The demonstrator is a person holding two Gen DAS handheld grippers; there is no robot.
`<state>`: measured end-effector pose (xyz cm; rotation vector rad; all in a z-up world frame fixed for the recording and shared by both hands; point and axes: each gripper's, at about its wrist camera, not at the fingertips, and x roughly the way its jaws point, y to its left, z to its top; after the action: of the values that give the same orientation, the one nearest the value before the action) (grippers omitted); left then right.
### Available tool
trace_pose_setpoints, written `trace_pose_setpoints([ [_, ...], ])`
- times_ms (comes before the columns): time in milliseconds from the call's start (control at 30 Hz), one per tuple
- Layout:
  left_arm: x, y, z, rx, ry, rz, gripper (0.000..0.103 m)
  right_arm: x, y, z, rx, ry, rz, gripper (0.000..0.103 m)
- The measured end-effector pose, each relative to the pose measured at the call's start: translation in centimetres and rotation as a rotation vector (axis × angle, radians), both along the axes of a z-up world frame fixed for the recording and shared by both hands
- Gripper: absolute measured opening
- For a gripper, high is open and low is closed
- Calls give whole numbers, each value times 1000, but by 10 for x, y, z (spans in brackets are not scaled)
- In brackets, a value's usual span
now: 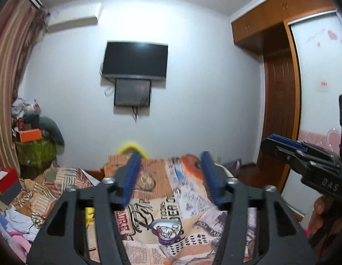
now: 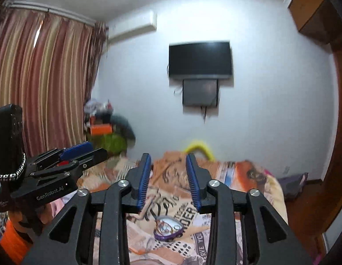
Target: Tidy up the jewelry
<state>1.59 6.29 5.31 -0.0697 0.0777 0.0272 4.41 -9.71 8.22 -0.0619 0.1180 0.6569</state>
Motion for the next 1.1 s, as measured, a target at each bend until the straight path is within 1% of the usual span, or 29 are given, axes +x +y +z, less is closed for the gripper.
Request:
trace_pose_setpoints([
  [33, -6, -1, 0, -3, -12, 6, 72, -8, -2, 1, 15, -13, -7, 47],
  [67, -12, -3, 1, -6, -20, 10, 79, -13, -3, 1, 26, -23, -17, 58],
  [100, -16, -4, 1, -7, -24, 15, 83, -19, -5, 0, 40, -36, -37, 68],
  [133, -20, -7, -1, -5, -25, 22, 90, -20, -4, -1, 46, -43, -51, 73],
  [167, -23, -9, -2, -1, -27, 32, 94, -24, -4, -3, 50, -50, -70, 80],
  [200, -26, -10, -3, 5, -30, 44, 95, -26, -3, -4, 50, -53, -83, 85],
  [267, -32, -14, -5, 22, -34, 65, 98, -26, 0, -7, 46, -61, -112, 89],
  [300, -34, -16, -6, 29, -34, 74, 98, -27, 1, -8, 42, -66, -127, 94],
  [367, -36, -18, -8, 29, -29, 80, 99, -31, 1, -9, 34, -74, -150, 98],
  [700, -45, -20, -12, 4, -13, 73, 99, -39, -5, -12, 26, -71, -166, 98],
  [1100, -35, -19, -16, 0, 8, 68, 99, -41, -13, -18, 22, -46, -167, 98],
])
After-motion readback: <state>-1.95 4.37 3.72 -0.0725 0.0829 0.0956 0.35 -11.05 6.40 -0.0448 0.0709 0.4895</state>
